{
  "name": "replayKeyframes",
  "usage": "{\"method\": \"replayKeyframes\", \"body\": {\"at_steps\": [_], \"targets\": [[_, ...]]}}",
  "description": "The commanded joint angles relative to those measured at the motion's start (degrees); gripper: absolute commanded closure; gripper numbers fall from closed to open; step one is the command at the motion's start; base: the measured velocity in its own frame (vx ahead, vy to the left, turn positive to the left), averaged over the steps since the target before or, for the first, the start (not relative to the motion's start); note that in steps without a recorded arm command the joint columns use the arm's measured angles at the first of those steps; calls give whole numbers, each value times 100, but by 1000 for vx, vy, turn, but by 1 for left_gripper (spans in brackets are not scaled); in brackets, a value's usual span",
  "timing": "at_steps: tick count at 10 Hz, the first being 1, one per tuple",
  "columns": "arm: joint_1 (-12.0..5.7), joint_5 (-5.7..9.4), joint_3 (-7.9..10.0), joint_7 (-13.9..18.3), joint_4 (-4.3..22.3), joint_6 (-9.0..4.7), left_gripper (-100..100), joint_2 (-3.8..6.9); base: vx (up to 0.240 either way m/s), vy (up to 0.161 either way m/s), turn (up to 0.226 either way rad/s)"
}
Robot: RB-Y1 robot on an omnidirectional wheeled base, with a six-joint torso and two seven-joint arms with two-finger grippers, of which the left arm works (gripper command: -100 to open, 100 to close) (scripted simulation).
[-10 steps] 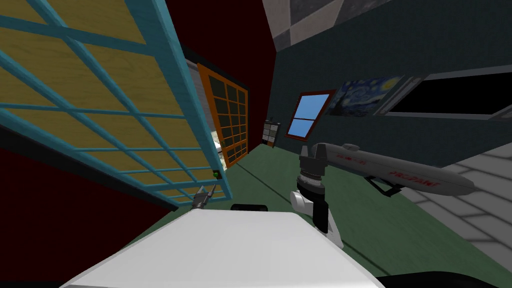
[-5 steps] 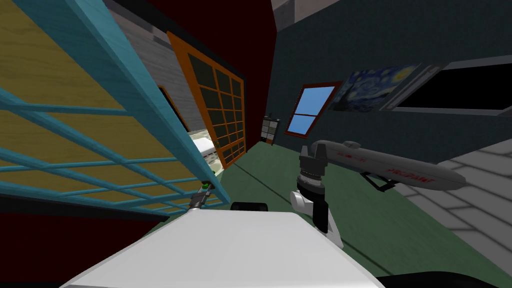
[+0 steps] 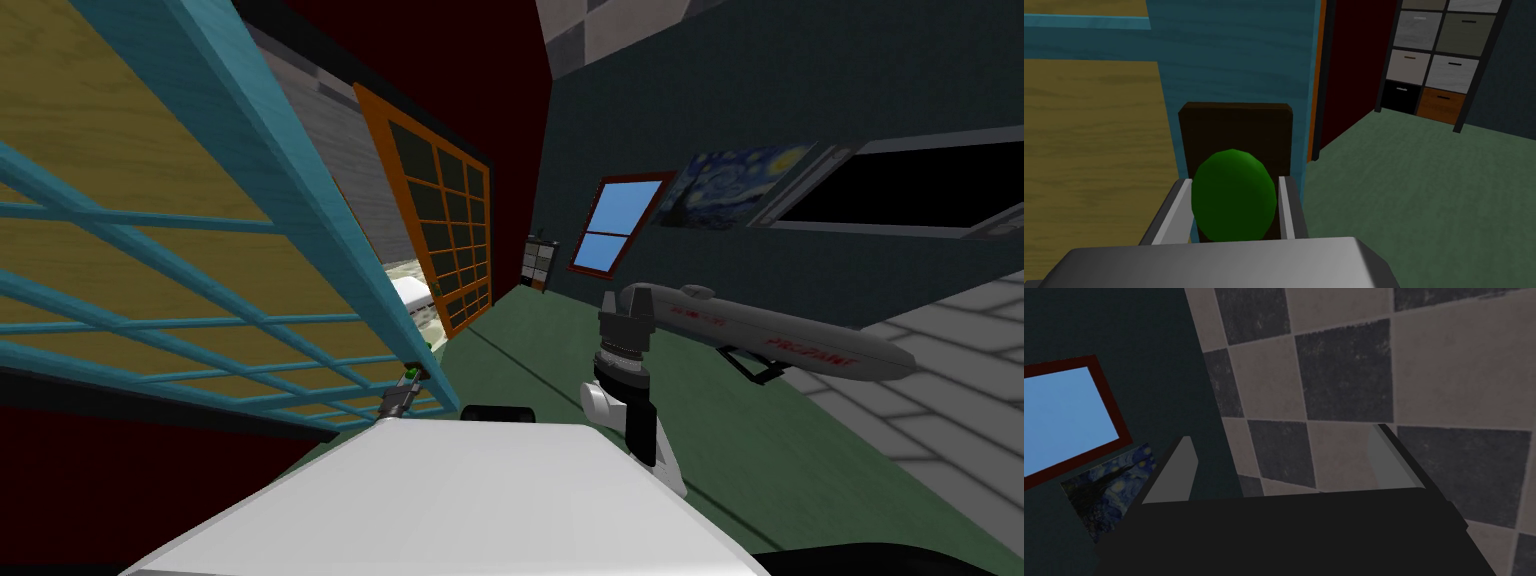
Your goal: Pull the door open
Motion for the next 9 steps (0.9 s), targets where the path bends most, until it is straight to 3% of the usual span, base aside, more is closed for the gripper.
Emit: {"method": "replayKeyframes", "body": {"at_steps": [1,9], "targets": [[10,-37,-59,85,41,-71,100,66,-124,30,-151],[64,-239,-378,546,266,-455,100,423,-201,34,-145]]}}
